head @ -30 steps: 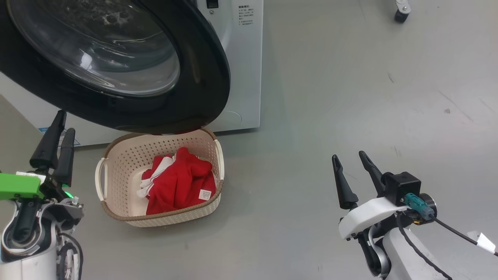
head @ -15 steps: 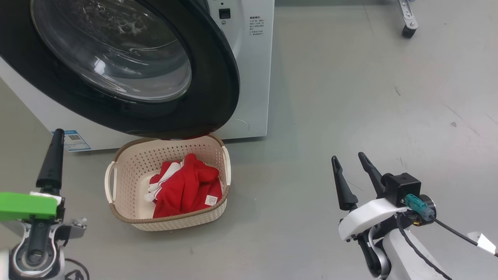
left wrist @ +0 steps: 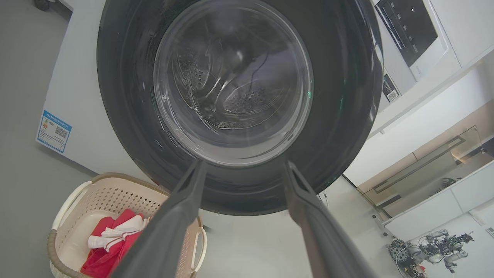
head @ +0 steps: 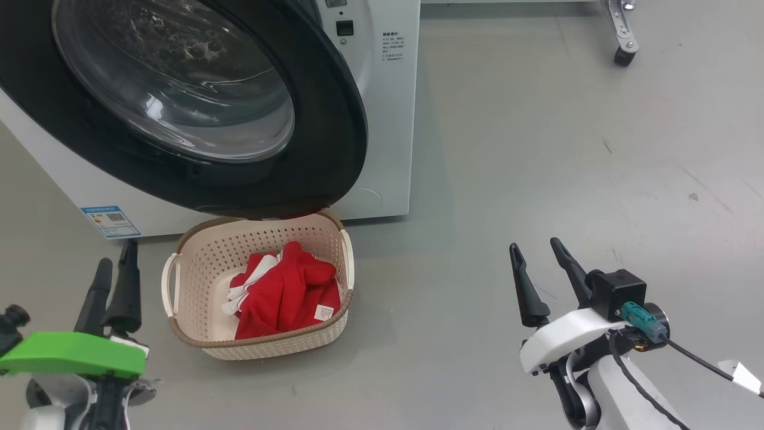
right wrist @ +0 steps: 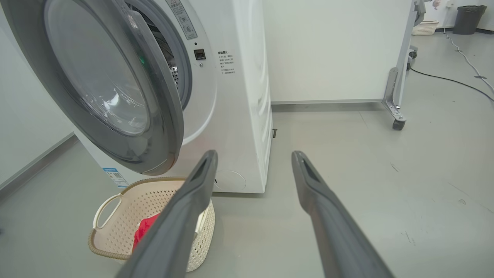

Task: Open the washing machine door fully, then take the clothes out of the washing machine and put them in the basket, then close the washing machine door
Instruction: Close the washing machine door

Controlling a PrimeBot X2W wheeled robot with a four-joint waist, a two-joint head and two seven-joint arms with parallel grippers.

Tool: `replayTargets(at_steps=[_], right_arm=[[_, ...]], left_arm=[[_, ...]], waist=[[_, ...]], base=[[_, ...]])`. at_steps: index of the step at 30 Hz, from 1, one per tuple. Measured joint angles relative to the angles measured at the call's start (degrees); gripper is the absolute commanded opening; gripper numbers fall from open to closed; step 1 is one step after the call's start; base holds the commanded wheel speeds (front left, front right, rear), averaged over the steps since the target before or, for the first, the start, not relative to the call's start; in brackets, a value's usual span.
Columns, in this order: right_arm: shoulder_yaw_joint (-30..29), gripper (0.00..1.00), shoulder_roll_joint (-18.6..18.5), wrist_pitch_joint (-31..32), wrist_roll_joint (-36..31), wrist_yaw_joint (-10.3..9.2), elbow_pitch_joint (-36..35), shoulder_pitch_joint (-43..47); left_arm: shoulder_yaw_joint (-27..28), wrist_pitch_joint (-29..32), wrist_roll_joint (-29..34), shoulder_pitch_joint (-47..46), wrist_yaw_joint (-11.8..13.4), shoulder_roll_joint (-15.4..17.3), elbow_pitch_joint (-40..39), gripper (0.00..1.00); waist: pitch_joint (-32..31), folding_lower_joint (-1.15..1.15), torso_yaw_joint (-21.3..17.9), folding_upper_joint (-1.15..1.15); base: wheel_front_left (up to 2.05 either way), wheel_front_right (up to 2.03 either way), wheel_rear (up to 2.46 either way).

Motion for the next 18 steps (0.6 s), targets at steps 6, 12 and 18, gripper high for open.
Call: replayTargets(at_steps=[6,12,18], right_arm=[[-0.05,1.00,0.00,-0.01,0.03,0.00,0.01,0.54],[-0.07,1.00,0.01,0.00,0.03,0.00,0.01,0.54],[-0.10,1.00,0.01,0.00,0.03,0.00,0.00,0.57]], left_arm=[[-5.11,-5.57,7.00,1.98,-0.03,2.96,1.29,1.00],[-8.73,-11.91,13.44,3.47,-0.04,5.55,3.72,1.00],[-9.96,-17.81,20.49,4.86,-0.05,7.35,7.67,1.00]], waist=[[-0.42,0.00,-0.14,0.00],[-0.82,0.00,-0.32,0.00],[-1.19,0.00,-0.56,0.00]], base=[[0.00,0.00,0.00],[0.00,0.00,0.00],[0.00,0.00,0.00]])
